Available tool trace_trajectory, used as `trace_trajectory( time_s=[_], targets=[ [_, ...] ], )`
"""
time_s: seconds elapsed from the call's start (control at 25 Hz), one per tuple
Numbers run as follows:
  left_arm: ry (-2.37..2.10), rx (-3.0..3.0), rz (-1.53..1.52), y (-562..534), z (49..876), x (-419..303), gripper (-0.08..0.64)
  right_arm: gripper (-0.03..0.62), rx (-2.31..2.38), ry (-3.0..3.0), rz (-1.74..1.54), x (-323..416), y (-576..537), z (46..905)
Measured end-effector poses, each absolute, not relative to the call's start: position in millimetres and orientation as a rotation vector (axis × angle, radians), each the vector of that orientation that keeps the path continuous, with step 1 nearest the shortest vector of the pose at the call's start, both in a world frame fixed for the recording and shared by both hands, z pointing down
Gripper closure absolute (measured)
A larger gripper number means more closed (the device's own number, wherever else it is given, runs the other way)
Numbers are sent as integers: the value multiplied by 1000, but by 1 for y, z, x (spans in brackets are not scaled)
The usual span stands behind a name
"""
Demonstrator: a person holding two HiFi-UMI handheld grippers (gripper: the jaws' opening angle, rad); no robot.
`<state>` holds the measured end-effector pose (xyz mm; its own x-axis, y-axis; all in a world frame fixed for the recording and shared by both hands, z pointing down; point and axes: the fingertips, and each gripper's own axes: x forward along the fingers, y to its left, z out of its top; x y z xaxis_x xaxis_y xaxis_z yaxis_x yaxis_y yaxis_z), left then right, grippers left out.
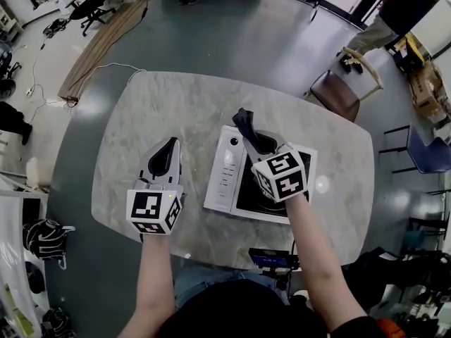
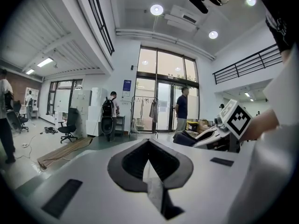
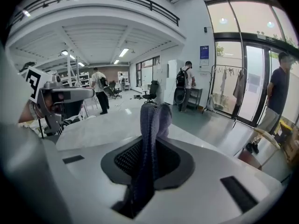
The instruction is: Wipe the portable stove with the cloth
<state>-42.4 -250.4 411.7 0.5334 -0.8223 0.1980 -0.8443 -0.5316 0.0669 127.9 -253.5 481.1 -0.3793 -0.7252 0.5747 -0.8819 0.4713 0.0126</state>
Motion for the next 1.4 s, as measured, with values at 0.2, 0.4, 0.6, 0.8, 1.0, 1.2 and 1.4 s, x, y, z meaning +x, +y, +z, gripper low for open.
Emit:
trace_trajectory(
  time_s=[0.2, 0.4, 0.6, 0.8, 1.0, 1.2, 1.4],
  targets=[
    [-1438, 2571, 214, -252, 425, -54, 548, 520, 1260, -2073, 454, 124, -276, 520],
    [-1461, 2545, 213, -257, 428, -66, 549, 520, 1250, -1925, 581, 130, -289, 550],
    [-1473, 2520, 205, -260, 431, -74, 549, 520, 1157, -1874, 632, 122, -290, 557],
    [-1433, 2534, 213, -257, 434, -65, 549, 520, 1033, -1933, 643, 103, -287, 557],
    [-1424, 2552, 202, -256, 429, -64, 549, 520, 961, -1971, 647, 90, -287, 561],
    [-1412, 2574, 197, -250, 422, -64, 549, 523, 895, -2007, 722, 90, -276, 559],
    [-1406, 2602, 185, -242, 413, -69, 549, 523, 873, -1991, 614, 77, -259, 561]
  ],
)
